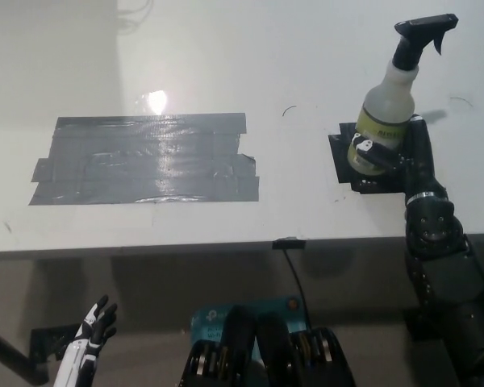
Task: A person hands a spray bottle to the robot which it grabs with its right hand and places on the black spot infront of it on the table
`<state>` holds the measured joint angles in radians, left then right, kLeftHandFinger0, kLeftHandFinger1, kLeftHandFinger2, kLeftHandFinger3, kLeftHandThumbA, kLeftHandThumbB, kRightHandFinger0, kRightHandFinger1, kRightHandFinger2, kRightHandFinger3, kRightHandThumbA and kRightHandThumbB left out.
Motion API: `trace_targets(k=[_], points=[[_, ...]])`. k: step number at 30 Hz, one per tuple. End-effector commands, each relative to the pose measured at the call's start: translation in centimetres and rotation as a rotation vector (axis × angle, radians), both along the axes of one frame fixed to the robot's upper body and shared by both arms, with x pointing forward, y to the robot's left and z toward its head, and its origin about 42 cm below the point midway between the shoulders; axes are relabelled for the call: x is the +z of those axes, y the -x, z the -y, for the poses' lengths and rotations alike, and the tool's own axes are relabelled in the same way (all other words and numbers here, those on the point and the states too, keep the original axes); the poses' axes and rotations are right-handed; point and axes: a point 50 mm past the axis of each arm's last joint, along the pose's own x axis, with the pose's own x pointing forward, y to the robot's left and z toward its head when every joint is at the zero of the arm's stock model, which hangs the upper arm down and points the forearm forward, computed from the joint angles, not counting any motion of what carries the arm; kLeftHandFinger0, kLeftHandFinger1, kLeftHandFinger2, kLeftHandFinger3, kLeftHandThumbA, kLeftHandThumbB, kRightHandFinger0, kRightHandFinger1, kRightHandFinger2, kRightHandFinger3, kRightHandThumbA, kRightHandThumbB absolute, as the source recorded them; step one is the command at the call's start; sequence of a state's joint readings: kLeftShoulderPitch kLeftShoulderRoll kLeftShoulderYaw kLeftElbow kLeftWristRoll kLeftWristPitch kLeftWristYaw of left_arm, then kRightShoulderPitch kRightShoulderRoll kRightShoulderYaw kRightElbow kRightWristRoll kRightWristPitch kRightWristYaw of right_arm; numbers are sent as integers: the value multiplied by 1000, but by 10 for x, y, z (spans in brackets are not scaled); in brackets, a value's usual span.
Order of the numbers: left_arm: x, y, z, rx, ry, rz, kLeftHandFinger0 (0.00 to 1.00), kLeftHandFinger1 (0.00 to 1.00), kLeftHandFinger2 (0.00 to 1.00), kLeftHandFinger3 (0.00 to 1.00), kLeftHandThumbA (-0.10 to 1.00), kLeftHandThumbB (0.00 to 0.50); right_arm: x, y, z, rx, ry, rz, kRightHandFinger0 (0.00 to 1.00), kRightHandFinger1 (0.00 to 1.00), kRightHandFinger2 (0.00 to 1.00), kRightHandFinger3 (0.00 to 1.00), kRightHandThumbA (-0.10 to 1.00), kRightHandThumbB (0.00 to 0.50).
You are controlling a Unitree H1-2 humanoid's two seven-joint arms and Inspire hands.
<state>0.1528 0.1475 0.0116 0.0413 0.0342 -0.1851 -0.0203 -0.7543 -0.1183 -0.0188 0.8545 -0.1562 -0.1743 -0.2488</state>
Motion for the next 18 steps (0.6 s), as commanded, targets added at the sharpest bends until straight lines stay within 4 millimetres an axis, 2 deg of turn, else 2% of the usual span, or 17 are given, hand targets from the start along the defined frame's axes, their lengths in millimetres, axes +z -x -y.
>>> trace_targets(k=[1,2,3,4,5,6,9,14,15,18], points=[[5,0,2,-21,3,52,1000,1000,1000,1000,965,139,17,-4,4,52,42,125,366,662,945,855,436,398],[5,0,2,-21,3,52,1000,1000,1000,1000,965,139,16,-4,5,65,51,126,454,709,934,851,439,400],[5,0,2,-22,6,53,1000,1000,1000,1000,964,137,13,-3,5,98,87,120,713,912,1000,1000,459,416],[5,0,2,-22,7,53,1000,1000,1000,1000,964,138,12,-3,6,118,103,108,824,1000,1000,1000,475,443],[5,0,2,-21,9,51,1000,1000,1000,1000,966,146,10,-2,7,167,107,90,1000,1000,1000,1000,491,454],[5,0,2,-21,8,52,1000,1000,1000,1000,967,151,8,-2,8,183,121,80,1000,1000,1000,1000,532,491],[5,0,2,-24,6,55,1000,1000,1000,1000,965,138,4,-2,14,236,202,24,1000,1000,1000,1000,703,500],[5,1,3,-21,10,50,1000,1000,1000,1000,969,149,3,0,18,267,211,6,1000,1000,1000,1000,743,500],[5,1,2,-24,10,50,1000,1000,1000,1000,974,146,2,0,19,255,202,14,1000,1000,1000,1000,798,500],[4,1,2,-28,9,54,1000,1000,1000,1000,977,143,0,2,21,237,193,30,1000,1000,1000,1000,848,500]])
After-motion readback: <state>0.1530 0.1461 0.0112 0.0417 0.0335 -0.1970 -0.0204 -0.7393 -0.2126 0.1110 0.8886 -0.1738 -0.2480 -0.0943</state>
